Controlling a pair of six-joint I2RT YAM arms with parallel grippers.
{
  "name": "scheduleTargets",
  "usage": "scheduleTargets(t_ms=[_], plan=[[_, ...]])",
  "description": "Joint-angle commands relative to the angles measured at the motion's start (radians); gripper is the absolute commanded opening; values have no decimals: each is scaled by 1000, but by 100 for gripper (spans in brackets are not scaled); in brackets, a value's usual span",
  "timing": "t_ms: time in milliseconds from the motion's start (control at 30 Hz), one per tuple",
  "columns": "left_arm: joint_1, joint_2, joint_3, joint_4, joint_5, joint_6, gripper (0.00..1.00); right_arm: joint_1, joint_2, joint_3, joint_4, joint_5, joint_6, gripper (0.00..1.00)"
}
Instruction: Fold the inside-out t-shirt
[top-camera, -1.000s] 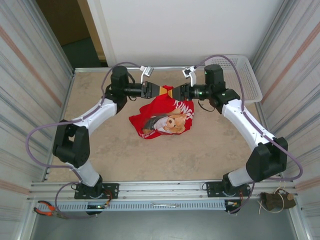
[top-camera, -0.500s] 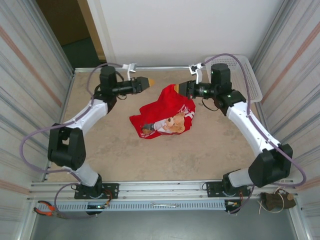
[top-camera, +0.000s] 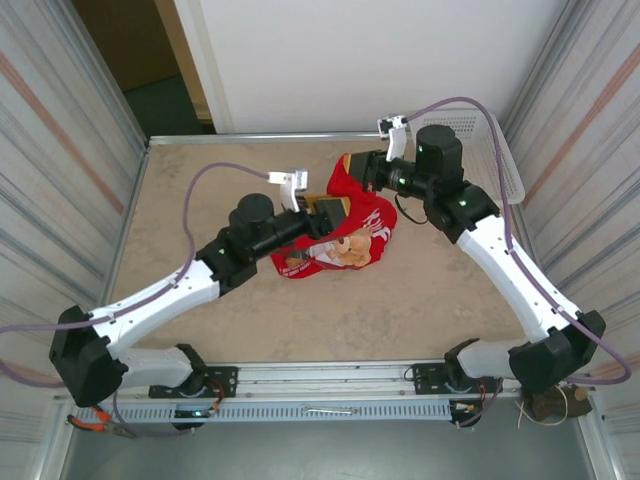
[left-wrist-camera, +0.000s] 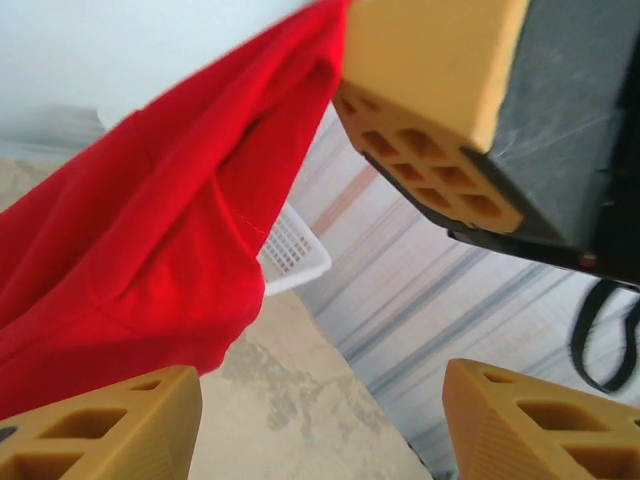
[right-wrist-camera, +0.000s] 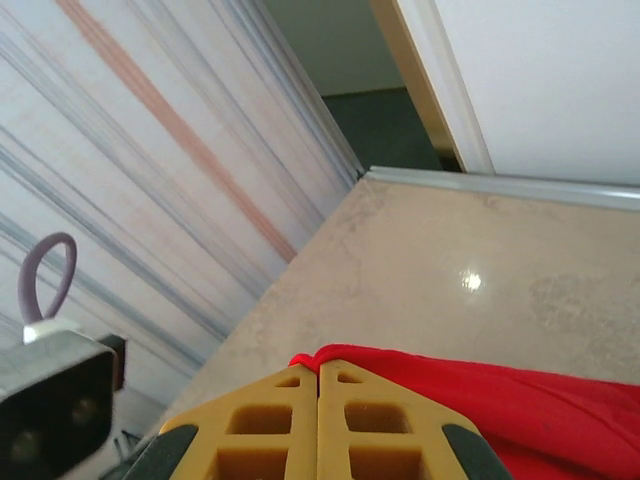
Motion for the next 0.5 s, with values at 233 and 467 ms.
scheduleTargets(t_ms=[233, 467], plan=[[36, 181, 147, -160, -332, -56, 67, 56, -17, 5, 15, 125, 23, 0], [194, 127, -47, -27, -72, -46, 24, 12, 7, -46, 57, 197, 55, 0]])
